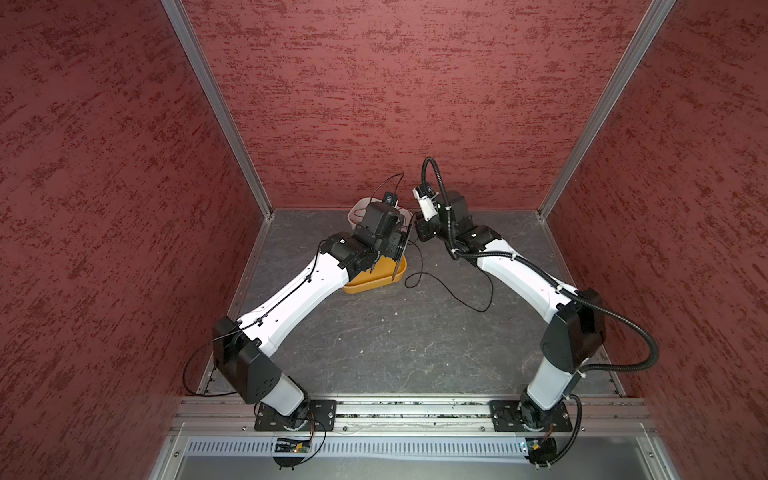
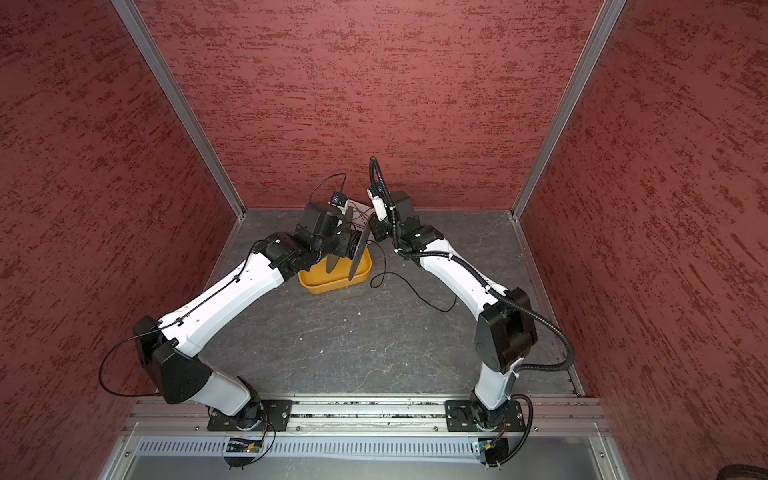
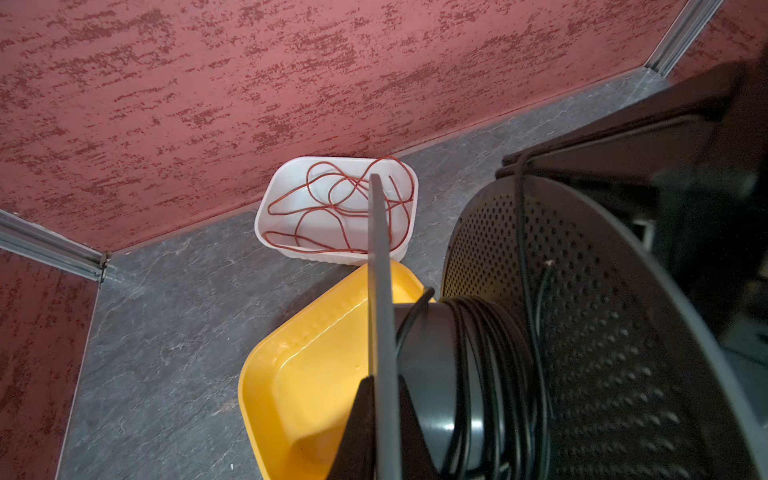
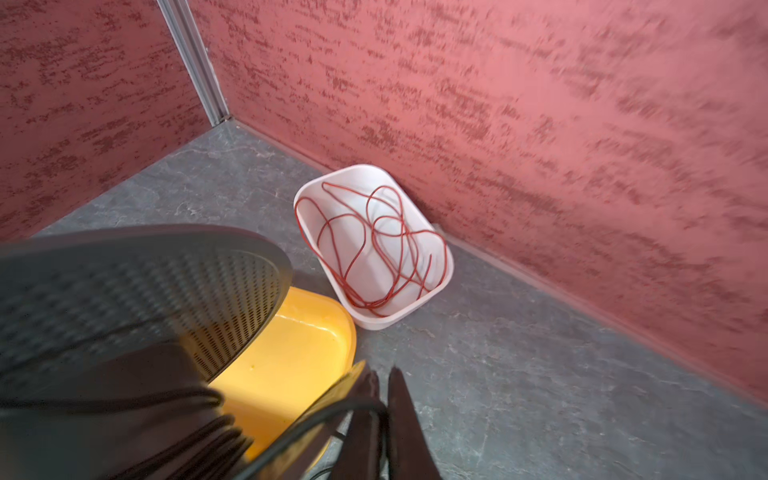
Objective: Wrap the cables
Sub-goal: 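Draw the cable around the hub and back toward the robot with the right gripper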
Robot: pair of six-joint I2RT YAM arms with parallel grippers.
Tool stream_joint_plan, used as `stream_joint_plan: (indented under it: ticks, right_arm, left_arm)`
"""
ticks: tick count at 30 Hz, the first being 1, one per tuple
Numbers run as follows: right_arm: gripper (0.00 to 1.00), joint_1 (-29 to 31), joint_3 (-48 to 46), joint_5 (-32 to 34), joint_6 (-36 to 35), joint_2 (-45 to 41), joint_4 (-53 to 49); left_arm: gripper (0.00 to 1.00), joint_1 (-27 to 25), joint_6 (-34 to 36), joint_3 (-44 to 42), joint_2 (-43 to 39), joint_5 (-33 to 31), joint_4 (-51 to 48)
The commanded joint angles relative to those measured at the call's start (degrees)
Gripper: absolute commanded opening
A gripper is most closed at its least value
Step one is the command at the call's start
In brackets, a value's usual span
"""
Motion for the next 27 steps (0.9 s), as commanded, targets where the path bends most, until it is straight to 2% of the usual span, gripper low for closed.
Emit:
stream_joint_plan:
  ticks: [1,6,11,14,18,22,27]
  right_arm:
    - [0.15,-5.8,-1.7,-1.9,3.5,1.3,1.6]
    - [0.29,-8.7,-8.3,-11.0,6.5,0.1,7.3]
    - [0.56,-11.0,-16.6,-20.4,8.5,-3.3,14.2]
    - [0.75,-11.0,-22.2,-21.2,8.2,-6.4,18.7]
    - [0.88,-11.1,-29.5,-22.6,7.7,-10.3,23.8]
    - [0.93,-11.1,-39.0,-24.4,8.4,-14.0,33.6]
    - [0.93,-11.1,-44.8,-25.9,8.4,-14.3,40.8]
  left_arm:
    - [0.00,0.4,0.3,0.9,-4.5,0.0,-2.1]
    - [0.00,0.6,0.1,1.9,-6.0,1.4,-3.0]
    - [0.00,1.7,-0.9,2.3,-7.6,4.6,-2.9]
    - [0.00,2.4,-1.9,2.5,-8.1,6.6,-2.8]
    - [0.00,4.2,-4.0,3.6,-8.0,10.2,-3.5]
    - [0.00,5.9,-5.7,3.6,-8.6,14.6,-3.1]
    - [0.00,6.5,-6.3,3.7,-9.1,15.9,-3.1]
